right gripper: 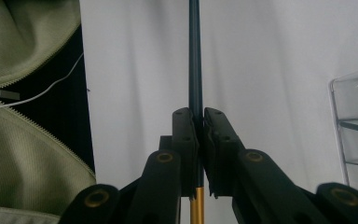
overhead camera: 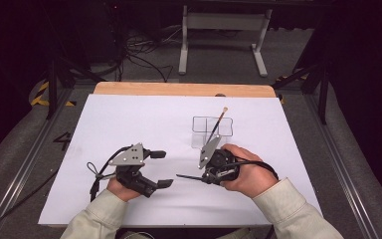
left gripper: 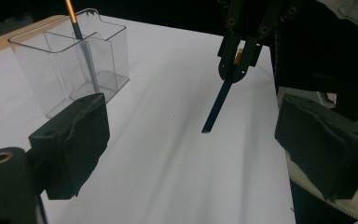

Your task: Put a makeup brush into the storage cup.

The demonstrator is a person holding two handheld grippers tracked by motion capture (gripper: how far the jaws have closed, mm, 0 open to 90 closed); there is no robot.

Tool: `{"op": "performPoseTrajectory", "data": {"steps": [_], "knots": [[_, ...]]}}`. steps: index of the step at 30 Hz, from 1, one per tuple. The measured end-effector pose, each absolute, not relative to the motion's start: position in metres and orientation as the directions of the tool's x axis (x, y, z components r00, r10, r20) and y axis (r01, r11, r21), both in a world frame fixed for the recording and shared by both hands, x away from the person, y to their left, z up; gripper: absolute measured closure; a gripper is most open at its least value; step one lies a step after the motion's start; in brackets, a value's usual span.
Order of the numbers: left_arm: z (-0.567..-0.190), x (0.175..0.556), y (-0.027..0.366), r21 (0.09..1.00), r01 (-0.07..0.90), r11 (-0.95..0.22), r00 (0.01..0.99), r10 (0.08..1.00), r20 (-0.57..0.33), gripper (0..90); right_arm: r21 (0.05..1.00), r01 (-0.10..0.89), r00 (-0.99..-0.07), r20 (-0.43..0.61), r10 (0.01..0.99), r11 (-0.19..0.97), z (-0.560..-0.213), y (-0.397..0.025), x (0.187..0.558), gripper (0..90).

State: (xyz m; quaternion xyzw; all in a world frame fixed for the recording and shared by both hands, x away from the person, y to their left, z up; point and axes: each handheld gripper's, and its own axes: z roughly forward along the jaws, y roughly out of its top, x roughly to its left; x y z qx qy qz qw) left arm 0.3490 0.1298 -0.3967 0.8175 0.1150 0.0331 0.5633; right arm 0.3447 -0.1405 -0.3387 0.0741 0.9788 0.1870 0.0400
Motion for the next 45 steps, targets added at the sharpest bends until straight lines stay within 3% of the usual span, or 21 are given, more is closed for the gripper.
{"op": "performPoseTrajectory", "data": {"steps": [20,45], "knots": [[-0.403,0.35,0.119,0.91,0.137,-0.391,0.985,0.151,-0.083,24.5,0.35,0.027,-0.995,-0.085,0.061,0.936,-0.333,-0.127,0.341,83.6],[-0.408,0.352,0.115,0.879,0.124,-0.461,0.992,0.083,-0.096,64.7,0.33,-0.024,-0.994,-0.105,0.012,0.944,-0.332,-0.117,0.343,83.6]]}}
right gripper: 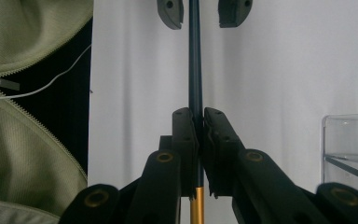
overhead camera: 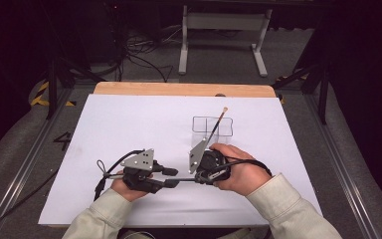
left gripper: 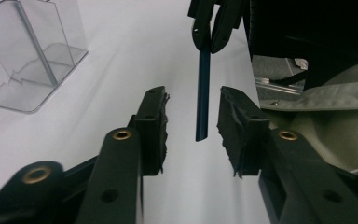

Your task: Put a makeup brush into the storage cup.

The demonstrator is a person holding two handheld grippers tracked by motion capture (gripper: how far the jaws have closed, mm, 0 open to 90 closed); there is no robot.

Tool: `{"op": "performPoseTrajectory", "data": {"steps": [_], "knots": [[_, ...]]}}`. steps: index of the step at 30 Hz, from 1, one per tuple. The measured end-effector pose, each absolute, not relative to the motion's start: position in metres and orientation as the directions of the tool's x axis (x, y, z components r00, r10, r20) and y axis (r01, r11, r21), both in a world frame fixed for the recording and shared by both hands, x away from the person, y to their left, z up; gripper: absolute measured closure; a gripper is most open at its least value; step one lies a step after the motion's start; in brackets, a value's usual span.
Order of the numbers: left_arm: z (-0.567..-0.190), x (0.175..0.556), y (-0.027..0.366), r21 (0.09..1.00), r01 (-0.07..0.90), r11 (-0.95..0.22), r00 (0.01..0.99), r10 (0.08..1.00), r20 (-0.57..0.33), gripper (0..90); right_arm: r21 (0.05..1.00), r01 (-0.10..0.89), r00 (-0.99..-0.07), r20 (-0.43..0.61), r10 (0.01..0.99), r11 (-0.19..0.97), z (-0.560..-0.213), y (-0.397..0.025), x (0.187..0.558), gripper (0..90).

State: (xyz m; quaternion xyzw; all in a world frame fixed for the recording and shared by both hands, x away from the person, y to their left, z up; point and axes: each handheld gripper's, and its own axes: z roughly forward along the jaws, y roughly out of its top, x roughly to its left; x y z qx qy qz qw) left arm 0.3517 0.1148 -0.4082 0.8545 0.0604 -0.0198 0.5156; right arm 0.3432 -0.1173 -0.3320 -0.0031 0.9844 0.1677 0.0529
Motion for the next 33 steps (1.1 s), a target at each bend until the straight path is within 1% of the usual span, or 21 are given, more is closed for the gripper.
{"op": "performPoseTrajectory", "data": {"steps": [2,5,6,8,11,33], "knots": [[-0.4084,0.3512,0.114,0.875,0.118,-0.469,0.993,0.079,-0.092,69.5,0.332,-0.017,-0.994,-0.107,0.02,0.943,-0.3325,-0.1182,0.3439,83.6],[-0.4091,0.3511,0.1134,0.871,0.114,-0.478,0.993,0.078,-0.087,73.4,0.34,-0.017,-0.994,-0.11,0.022,0.94,-0.3318,-0.1195,0.3448,83.5],[-0.4093,0.3506,0.1129,0.87,0.11,-0.481,0.994,0.075,-0.084,73.4,0.34,-0.017,-0.994,-0.11,0.022,0.94,-0.3318,-0.1195,0.3448,83.5],[-0.4089,0.3492,0.1125,0.867,0.096,-0.489,0.995,0.074,-0.069,77.9,0.341,-0.023,-0.994,-0.11,0.016,0.94,-0.332,-0.1193,0.3445,83.6],[-0.409,0.3489,0.1126,0.864,0.09,-0.494,0.995,0.074,-0.062,82.1,0.333,-0.027,-0.994,-0.109,0.01,0.942,-0.3329,-0.1188,0.3442,83.6],[-0.4124,0.3446,0.106,0.832,0.043,-0.553,0.999,0.037,-0.027,84.4,0.306,-0.069,-0.993,-0.111,-0.037,0.95,-0.3351,-0.1187,0.3421,83.5]]}}
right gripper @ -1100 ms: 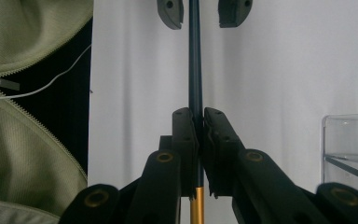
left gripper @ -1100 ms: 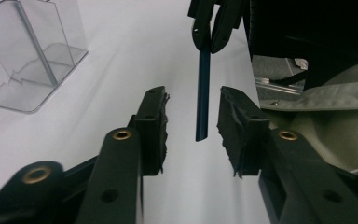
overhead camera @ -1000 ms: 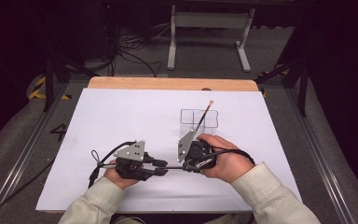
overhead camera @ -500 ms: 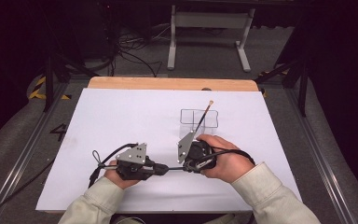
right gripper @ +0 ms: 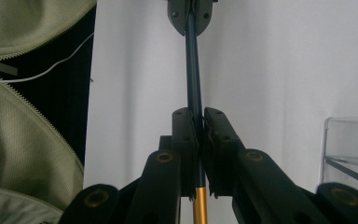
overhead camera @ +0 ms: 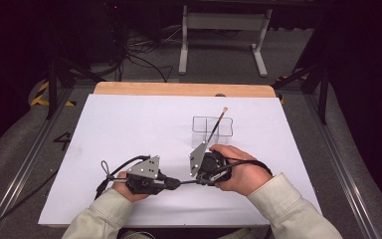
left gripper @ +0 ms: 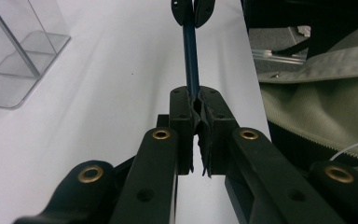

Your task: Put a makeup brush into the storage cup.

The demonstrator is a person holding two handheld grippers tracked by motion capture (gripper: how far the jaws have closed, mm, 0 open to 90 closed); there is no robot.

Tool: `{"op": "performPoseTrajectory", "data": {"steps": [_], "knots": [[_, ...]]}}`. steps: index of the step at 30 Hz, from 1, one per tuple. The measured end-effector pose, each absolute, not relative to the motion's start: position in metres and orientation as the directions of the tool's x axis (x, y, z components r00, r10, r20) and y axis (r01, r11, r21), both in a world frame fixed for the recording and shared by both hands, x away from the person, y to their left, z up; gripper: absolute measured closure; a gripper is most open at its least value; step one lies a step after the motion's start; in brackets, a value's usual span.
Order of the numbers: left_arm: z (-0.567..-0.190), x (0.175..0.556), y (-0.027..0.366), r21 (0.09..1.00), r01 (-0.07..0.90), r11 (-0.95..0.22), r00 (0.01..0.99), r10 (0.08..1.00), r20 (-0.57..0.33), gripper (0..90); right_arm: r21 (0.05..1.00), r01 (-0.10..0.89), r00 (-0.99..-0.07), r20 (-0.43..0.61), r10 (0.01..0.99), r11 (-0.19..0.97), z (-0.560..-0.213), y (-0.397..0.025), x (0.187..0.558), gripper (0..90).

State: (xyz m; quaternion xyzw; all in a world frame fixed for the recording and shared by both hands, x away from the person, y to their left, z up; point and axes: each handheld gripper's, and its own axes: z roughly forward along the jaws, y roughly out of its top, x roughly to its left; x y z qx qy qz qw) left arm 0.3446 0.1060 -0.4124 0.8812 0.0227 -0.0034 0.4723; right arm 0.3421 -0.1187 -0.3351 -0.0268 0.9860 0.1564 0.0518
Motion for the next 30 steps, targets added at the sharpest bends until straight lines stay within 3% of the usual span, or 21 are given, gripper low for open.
{"op": "performPoseTrajectory", "data": {"steps": [15,21,30], "knots": [[-0.409,0.342,0.106,0.827,0.019,-0.563,0.999,0.049,0.01,85.6,0.355,-0.043,-0.996,-0.088,-0.012,0.934,-0.337,-0.125,0.344,82.7],[-0.408,0.344,0.112,0.843,0.04,-0.537,0.997,0.08,0.004,85.6,0.449,0.0,-0.992,-0.112,0.057,0.894,-0.333,-0.137,0.345,60.0],[-0.409,0.344,0.118,0.866,0.048,-0.498,0.991,0.13,0.02,85.6,0.648,0.067,-0.97,-0.135,0.201,0.759,-0.324,-0.163,0.347,42.3]]}}
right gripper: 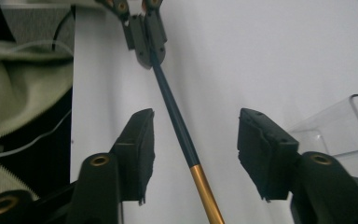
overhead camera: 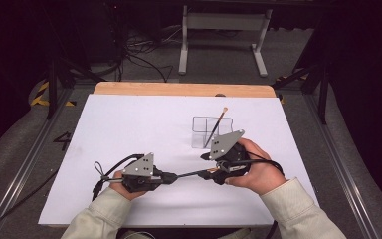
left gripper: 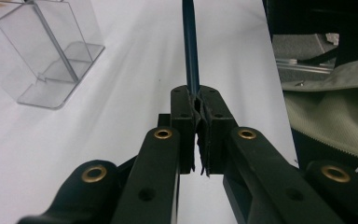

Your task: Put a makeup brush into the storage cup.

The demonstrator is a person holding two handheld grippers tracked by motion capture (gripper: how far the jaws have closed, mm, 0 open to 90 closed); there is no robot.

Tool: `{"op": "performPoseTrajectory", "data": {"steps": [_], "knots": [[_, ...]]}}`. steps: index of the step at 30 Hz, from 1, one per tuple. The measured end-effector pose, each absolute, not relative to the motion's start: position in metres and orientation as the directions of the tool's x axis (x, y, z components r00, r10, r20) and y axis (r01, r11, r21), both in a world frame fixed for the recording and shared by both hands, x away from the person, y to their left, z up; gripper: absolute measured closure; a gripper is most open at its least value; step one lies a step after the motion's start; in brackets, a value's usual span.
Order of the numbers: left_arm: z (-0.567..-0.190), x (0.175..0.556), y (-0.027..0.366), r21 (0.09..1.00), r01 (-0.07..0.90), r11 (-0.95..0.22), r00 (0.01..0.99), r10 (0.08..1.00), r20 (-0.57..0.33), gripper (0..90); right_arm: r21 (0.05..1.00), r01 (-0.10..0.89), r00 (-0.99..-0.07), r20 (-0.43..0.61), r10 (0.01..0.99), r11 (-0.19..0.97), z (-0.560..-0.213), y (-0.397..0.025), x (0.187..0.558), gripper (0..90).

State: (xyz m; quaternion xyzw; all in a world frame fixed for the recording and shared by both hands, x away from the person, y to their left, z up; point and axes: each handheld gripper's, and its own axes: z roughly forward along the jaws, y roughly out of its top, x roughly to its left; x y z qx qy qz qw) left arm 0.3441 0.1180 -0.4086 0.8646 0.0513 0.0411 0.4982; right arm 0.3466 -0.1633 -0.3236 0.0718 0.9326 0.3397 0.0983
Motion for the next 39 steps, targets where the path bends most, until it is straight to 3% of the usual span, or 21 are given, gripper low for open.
{"op": "performPoseTrajectory", "data": {"steps": [5,10,23,32,39], "knots": [[-0.408,0.344,0.121,0.879,0.052,-0.473,0.991,0.136,0.014,85.6,0.74,0.092,-0.955,-0.124,0.27,0.666,-0.319,-0.178,0.348,36.0],[-0.41,0.344,0.126,0.898,0.054,-0.437,0.99,0.144,0.01,85.6,0.804,0.121,-0.945,-0.086,0.315,0.583,-0.319,-0.192,0.349,35.3],[-0.412,0.344,0.134,0.931,0.053,-0.361,0.99,0.142,-0.001,85.6,0.858,0.172,-0.941,-0.003,0.338,0.485,-0.333,-0.211,0.351,33.7],[-0.411,0.344,0.136,0.939,0.047,-0.341,0.991,0.131,-0.002,85.6,0.872,0.202,-0.952,0.068,0.298,0.446,-0.343,-0.213,0.353,48.8],[-0.411,0.343,0.136,0.942,0.04,-0.334,0.992,0.125,0.002,85.6,0.872,0.189,-0.958,0.063,0.279,0.451,-0.343,-0.214,0.353,59.0]]}}
